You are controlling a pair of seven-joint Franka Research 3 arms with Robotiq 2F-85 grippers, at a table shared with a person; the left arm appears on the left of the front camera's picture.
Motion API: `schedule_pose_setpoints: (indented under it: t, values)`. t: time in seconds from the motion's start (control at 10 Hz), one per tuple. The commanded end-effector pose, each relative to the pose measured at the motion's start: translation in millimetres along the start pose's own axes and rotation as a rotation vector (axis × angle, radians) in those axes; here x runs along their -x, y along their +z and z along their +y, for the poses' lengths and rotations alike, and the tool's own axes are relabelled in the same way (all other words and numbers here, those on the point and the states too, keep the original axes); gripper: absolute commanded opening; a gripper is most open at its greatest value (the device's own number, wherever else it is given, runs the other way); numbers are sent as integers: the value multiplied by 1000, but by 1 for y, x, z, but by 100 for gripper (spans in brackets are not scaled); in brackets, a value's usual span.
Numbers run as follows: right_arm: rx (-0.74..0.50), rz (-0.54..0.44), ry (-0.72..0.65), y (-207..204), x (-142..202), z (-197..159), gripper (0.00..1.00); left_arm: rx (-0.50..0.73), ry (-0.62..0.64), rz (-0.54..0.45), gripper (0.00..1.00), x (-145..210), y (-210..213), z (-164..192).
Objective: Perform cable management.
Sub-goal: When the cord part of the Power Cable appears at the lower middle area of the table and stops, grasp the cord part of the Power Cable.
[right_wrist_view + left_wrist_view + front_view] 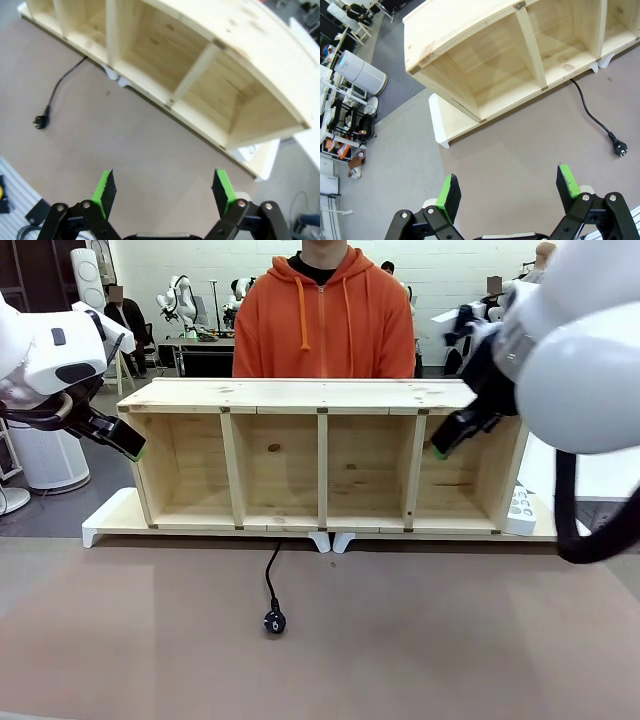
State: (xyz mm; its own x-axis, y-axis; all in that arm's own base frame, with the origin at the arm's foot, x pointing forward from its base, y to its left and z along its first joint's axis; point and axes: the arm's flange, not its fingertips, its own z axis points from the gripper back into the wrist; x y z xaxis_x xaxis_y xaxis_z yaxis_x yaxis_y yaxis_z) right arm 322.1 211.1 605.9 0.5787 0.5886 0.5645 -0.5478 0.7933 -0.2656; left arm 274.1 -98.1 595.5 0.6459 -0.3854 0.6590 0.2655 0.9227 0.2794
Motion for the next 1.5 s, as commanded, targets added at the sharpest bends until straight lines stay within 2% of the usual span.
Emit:
schedule_pose_setpoints:
  t: [0.0,0.4,0.6,1.1,1.4]
  values:
    - [-64,39,28,-8,-30,16,100,-1,-1,-10,100,-2,-2,-1]
    - [-166,62,110,-40,-73,61,100,-1,-1,-10,100,-2,-2,-1]
    - [-187,90,90,-59,-87,84,100,-1,-1,-10,100,-2,-2,-1]
    - [-308,176,113,-105,-88,136,100,-1,-1,-10,100,-2,-2,-1]
    - [-363,171,119,-123,-85,158,100,-1,-1,-10,100,-2,-2,-1]
